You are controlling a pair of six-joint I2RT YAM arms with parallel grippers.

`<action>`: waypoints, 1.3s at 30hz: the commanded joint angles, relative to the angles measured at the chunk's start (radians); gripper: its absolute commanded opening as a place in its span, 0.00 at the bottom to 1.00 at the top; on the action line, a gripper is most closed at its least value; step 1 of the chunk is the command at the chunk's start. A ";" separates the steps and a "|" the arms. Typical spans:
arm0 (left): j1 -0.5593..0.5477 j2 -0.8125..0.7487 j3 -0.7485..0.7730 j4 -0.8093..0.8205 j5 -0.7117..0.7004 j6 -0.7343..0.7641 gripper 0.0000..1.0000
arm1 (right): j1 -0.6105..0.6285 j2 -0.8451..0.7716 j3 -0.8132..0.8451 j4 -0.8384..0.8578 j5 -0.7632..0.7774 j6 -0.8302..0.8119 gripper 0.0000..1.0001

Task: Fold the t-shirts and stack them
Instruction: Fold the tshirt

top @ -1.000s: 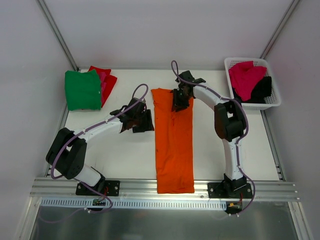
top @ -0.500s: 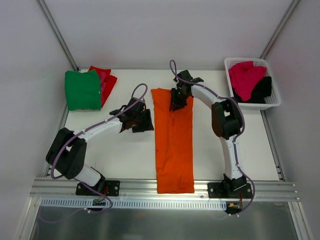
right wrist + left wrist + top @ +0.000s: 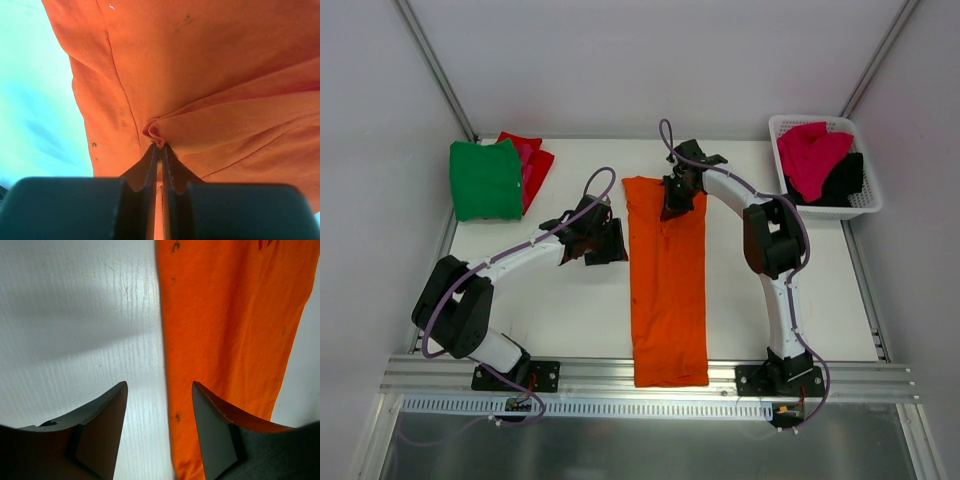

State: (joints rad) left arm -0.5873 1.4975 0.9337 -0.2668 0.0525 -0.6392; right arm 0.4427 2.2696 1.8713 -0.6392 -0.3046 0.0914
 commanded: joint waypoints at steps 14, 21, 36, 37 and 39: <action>0.009 0.012 -0.013 0.041 0.063 -0.008 0.53 | 0.013 -0.375 -0.423 0.141 0.079 0.040 0.01; 0.009 0.029 -0.010 0.047 0.079 -0.005 0.53 | 0.022 -0.433 -0.500 0.154 0.119 0.047 0.05; 0.041 0.108 0.149 0.054 0.061 0.073 0.55 | 0.022 -0.525 -0.541 0.159 0.193 0.087 0.85; 0.058 0.127 0.181 0.054 0.082 0.079 0.55 | 0.024 -0.563 -0.549 0.162 0.203 0.090 0.84; 0.127 0.184 0.282 0.060 0.145 0.084 0.55 | 0.022 -0.602 -0.573 0.170 0.202 0.090 0.84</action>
State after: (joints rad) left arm -0.5423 1.6402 1.0935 -0.2474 0.1326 -0.5983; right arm 0.4618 1.7885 1.3098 -0.4881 -0.1303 0.1642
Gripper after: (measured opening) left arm 0.551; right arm 0.844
